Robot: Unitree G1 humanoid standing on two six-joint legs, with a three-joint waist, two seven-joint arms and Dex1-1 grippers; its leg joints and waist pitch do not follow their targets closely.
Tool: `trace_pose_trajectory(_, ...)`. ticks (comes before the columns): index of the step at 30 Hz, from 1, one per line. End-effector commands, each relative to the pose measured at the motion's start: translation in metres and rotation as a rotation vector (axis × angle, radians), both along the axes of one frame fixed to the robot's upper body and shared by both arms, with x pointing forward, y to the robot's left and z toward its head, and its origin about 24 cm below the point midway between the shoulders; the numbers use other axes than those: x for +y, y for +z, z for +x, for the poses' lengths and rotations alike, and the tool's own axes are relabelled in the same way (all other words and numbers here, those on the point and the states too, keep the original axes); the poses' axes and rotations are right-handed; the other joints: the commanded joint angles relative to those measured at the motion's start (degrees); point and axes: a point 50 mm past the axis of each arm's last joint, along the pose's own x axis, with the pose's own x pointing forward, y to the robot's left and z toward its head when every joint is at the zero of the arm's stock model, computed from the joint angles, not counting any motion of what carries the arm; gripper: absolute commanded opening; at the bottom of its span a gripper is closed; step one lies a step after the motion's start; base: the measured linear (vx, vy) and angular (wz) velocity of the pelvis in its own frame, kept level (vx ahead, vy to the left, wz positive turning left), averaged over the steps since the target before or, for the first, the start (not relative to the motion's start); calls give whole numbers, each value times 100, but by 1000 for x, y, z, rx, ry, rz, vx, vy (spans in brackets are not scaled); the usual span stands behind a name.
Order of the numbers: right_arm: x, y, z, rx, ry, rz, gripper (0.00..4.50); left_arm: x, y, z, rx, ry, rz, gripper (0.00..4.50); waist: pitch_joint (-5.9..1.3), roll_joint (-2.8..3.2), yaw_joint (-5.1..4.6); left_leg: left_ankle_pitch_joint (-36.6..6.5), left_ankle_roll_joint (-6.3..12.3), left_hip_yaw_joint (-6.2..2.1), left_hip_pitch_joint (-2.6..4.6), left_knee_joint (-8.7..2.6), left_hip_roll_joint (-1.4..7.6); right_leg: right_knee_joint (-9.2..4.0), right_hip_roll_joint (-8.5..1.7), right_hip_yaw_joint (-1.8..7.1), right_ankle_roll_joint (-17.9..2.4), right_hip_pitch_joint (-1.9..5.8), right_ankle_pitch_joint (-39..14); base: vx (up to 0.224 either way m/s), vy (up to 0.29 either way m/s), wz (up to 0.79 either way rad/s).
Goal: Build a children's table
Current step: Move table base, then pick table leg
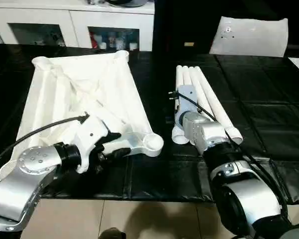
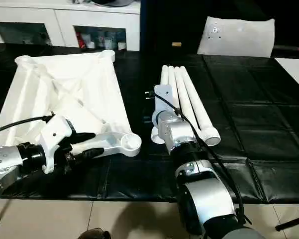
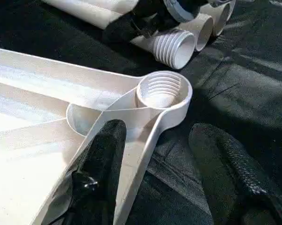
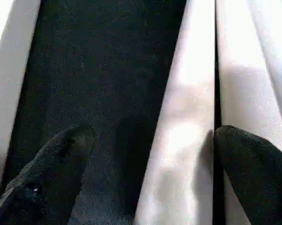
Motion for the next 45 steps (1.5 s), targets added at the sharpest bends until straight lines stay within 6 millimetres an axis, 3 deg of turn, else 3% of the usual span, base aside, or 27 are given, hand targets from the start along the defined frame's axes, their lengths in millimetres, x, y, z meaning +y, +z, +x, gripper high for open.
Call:
trace_pose_trajectory(1,2,0,2,36,-7,36,450,0,2,-2,-8,-1,25,249,-391,94,-9,-614,-390,-47,139,-400,303,-302,-423,232,-1044,196,966,0,0,0)
trace_pose_trajectory(11,3,-9,-1,174,-9,111,450,1,1,-4,3,-1,39,249,-387,114,-8,-686,-376,-46,143,-404,309,-305,-424,228,-1067,172,783,0,0,0)
trace_pose_trajectory(23,3,-7,0,241,-34,241,341,2,3,-3,-2,-7,46,254,-398,100,2,-623,-344,-39,131,-391,308,-297,-435,224,-1140,181,864,0,0,0)
trace_pose_trajectory(25,2,-7,0,241,-40,247,323,3,3,-3,-5,-6,54,254,-393,68,8,-628,-321,-36,127,-399,307,-304,-434,221,-1143,180,794,0,0,0)
trace_pose_trajectory(31,1,-6,2,238,-57,272,285,3,4,-5,-7,-4,54,254,-395,80,10,-630,-319,-35,133,-400,310,-301,-439,216,-1151,172,730,0,0,0)
trace_pose_trajectory(33,1,-6,2,238,-63,284,271,4,3,-5,-13,-2,60,254,-389,47,9,-638,-300,-28,126,-402,309,-310,-442,222,-1153,177,694,0,0,0)
trace_pose_trajectory(41,-2,-6,3,228,-85,300,193,4,2,-3,-40,8,78,254,-391,70,8,-657,-304,-30,128,-402,311,-310,-440,217,-1137,169,645,0,0,0)
trace_pose_trajectory(45,-2,-6,3,221,-92,302,185,4,1,-2,-46,11,80,254,-394,90,0,-671,-309,-33,132,-397,311,-306,-436,216,-1143,165,653,0,0,0)
